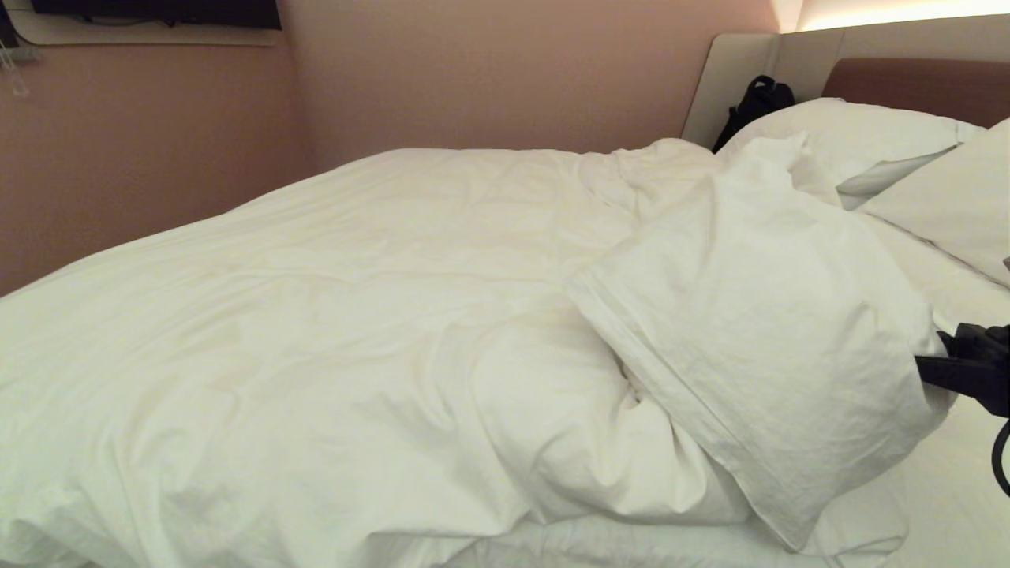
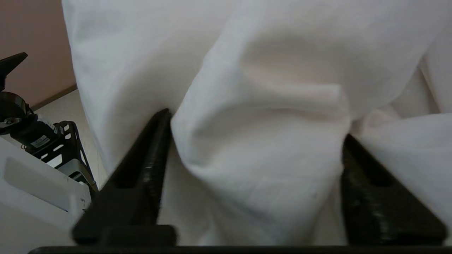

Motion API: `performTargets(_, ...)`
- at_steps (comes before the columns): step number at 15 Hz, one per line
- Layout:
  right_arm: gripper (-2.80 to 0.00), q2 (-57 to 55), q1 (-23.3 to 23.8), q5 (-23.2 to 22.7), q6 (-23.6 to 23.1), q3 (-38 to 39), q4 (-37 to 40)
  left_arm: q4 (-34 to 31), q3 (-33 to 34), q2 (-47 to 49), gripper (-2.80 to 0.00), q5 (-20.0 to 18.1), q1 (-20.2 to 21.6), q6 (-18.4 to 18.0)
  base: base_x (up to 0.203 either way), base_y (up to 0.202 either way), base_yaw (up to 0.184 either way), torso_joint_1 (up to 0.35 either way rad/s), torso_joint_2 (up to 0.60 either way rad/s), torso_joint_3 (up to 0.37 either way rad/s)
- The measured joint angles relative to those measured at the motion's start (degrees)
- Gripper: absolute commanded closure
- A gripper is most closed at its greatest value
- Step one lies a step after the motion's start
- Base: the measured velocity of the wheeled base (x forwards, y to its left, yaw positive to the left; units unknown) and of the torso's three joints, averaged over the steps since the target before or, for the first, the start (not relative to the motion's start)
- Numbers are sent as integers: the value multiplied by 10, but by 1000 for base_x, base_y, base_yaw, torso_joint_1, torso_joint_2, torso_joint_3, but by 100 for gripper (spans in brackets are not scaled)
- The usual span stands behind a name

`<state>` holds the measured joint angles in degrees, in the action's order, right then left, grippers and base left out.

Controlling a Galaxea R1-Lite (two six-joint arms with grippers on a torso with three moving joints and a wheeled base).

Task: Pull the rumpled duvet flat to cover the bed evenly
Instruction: Flatten the corners of the folded blanket

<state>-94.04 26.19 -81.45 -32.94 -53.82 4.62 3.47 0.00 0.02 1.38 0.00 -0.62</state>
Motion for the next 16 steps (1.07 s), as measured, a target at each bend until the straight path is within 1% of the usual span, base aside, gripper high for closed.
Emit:
performTargets(5,0,22,1,0,13,-3,8,0,0,0,0,0,0,0,0,0,0,0,0,0)
performTargets(7,0,44,1,8,25,-6,23,0,0,0,0,0,0,0,0,0,0,0,0,0)
performTargets(9,0,74,1,27,43,-12,46,0,0,0,0,0,0,0,0,0,0,0,0,0)
performTargets(12,0,122,1,69,86,-28,78,0,0,0,0,0,0,0,0,0,0,0,0,0)
performTargets(14,0,146,1,92,126,-42,91,0,0,0,0,0,0,0,0,0,0,0,0,0)
performTargets(16,0,187,1,114,172,-75,93,0,0,0,0,0,0,0,0,0,0,0,0,0)
